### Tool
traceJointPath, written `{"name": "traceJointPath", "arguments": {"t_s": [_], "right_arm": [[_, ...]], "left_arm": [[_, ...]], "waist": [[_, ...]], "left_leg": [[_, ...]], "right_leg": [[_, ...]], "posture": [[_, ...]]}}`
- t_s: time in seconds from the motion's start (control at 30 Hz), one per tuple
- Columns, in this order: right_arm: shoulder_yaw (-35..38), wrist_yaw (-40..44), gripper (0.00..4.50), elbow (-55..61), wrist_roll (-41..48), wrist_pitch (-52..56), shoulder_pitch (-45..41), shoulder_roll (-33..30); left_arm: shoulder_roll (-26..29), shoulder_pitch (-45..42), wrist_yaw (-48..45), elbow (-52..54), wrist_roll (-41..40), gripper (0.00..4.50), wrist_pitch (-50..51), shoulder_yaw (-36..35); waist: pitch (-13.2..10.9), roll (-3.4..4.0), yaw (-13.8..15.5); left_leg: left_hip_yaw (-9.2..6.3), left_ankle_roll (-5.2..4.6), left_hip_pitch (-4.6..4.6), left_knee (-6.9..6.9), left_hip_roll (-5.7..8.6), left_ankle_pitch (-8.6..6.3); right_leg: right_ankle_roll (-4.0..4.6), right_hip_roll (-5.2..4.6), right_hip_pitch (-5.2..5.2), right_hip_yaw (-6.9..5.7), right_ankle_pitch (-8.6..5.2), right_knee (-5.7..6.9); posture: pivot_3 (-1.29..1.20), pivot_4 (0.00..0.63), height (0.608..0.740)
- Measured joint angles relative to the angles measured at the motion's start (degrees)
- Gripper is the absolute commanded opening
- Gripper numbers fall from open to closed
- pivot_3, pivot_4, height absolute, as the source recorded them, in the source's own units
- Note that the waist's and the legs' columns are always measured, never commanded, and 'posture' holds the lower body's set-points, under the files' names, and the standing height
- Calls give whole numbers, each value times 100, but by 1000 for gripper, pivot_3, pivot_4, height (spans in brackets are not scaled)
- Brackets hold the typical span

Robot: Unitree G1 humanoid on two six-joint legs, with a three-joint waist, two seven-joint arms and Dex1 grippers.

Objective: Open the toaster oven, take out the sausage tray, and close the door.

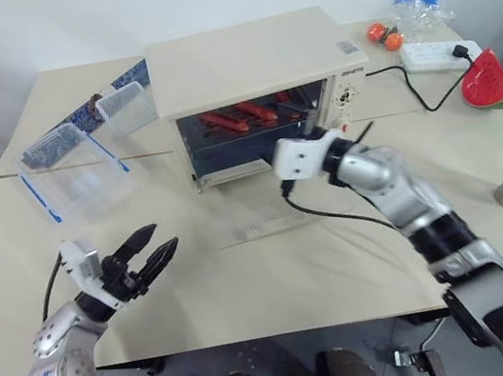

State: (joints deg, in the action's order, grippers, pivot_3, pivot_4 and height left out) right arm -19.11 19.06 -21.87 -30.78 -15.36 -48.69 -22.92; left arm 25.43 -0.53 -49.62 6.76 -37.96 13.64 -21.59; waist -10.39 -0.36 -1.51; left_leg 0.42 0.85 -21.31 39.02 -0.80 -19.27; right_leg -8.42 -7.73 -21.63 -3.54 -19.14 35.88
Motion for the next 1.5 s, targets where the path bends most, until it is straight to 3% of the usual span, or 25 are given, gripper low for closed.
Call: {"name": "traceJointPath", "arguments": {"t_s": [0.03, 0.4, 0.53, 0.77, 1.07, 1.23, 1.5], "right_arm": [[-121, -163, 4500, -215, -199, 6, -149, 62], [-741, -1431, 4500, -1761, -1157, 11, -896, 409], [-836, -1690, 3590, -2130, -1334, 27, -1036, 490], [-935, -1865, 1169, -2590, -1390, 38, -1216, 609], [-987, -2035, 1169, -2834, -1408, 27, -1371, 708], [-1057, -2036, 38, -2836, -1468, -38, -1388, 736], [-1068, -1856, 38, -2665, -1483, -228, -1386, 560]], "left_arm": [[-15, 34, 32, 83, -5, 4457, -50, -33], [-143, 354, 153, 550, -52, 4457, -174, -23], [-145, 348, 157, 613, -66, 4500, -174, 10], [-144, 250, 151, 601, -76, 4500, -168, 43], [-143, 99, 128, 556, -77, 4500, -167, 140], [-143, 6, 125, 403, -76, 4500, -168, 200], [-94, -229, 120, 374, -89, 4500, -104, 255]], "waist": [[0, 0, -2], [0, 1, -87], [-1, 3, -116], [-1, 3, -183], [-2, 4, -188], [-3, 5, -188], [-5, 7, -188]], "left_leg": [[0, 0, -1, -1, 4, 0], [6, 2, 2, -10, 1, 0], [6, 2, 2, -11, 1, 0], [6, 2, 3, -17, 0, 0], [5, 2, 3, -18, -1, 0], [5, 2, 2, -18, 0, 0], [7, 3, -1, -29, 1, -1]], "right_leg": [[0, -1, 1, 1, 0, -3], [1, 7, -2, 1, 0, -4], [1, 7, -2, 1, 0, -3], [1, 8, -4, 1, 0, -3], [1, 8, -5, 1, 0, -3], [1, 8, -5, 1, 0, -4], [1, 7, -15, 2, 0, -4]], "posture": [[0, 150, 740], [0, 150, 740], [0, 150, 740], [0, 150, 740], [0, 150, 740], [0, 150, 740], [0, 150, 740]]}}
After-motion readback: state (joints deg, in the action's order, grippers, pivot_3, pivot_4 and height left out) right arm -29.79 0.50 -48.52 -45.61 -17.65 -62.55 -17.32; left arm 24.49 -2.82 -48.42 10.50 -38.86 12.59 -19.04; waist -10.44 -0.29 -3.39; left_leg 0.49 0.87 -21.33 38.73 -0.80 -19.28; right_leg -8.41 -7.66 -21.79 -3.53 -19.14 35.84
